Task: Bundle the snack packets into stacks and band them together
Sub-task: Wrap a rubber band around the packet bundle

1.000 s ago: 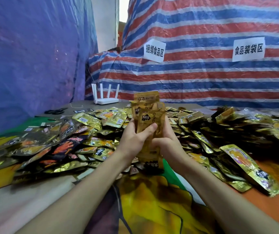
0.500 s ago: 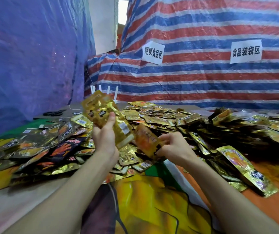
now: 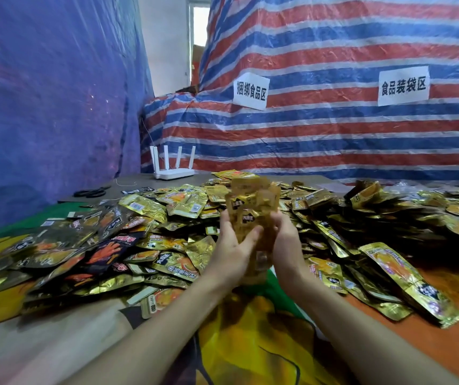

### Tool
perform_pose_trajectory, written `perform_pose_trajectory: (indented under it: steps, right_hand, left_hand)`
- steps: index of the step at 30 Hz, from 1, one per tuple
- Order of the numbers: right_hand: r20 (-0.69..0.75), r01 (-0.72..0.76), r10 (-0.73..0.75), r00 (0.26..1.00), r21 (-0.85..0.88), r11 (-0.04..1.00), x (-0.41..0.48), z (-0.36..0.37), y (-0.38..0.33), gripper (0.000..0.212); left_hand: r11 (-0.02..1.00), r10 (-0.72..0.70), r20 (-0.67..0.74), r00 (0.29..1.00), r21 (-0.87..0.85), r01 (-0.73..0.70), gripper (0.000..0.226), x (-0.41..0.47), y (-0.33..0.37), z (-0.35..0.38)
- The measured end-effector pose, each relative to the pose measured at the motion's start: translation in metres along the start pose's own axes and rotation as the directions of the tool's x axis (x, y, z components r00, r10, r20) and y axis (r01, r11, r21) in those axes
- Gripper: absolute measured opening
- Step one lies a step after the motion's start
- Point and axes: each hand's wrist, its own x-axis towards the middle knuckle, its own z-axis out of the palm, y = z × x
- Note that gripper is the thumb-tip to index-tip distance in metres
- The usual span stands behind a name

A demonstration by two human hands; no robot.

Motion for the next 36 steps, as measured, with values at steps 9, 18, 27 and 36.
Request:
perform_pose_trajectory:
  steps: [9, 18, 27, 36]
  right_hand:
    - [-0.112, 0.199, -0.209, 0.972, -0.094, 0.975, -0.009, 0.007, 0.006, 0.027]
    - [-0.223, 0.253, -0.272, 0.936, -0.110, 0.961, -0.006, 0.003, 0.001, 0.059]
    - [-0.142, -0.015, 0.021, 0.990, 0.039, 0.999, -0.001, 0.001, -0.005, 0.065]
    - [0.097, -0.136, 0.122, 0.988, 0.152, 0.979, -0.002, -0.004, -0.006, 0.042]
  left_hand:
    - [1.000, 0.012, 0.098, 0.995, -0.010, -0.011, 0.046, -0.011, 0.001, 0.004]
    - [0.994, 0.063, 0.204, 0.977, 0.079, -0.081, 0.042, -0.015, 0.007, 0.000]
    - [0.992, 0.077, 0.244, 0.967, 0.079, -0.099, 0.046, -0.015, 0.001, 0.002]
    - [0.978, 0.129, 0.289, 0.948, 0.124, -0.171, 0.054, -0.004, 0.002, -0.012]
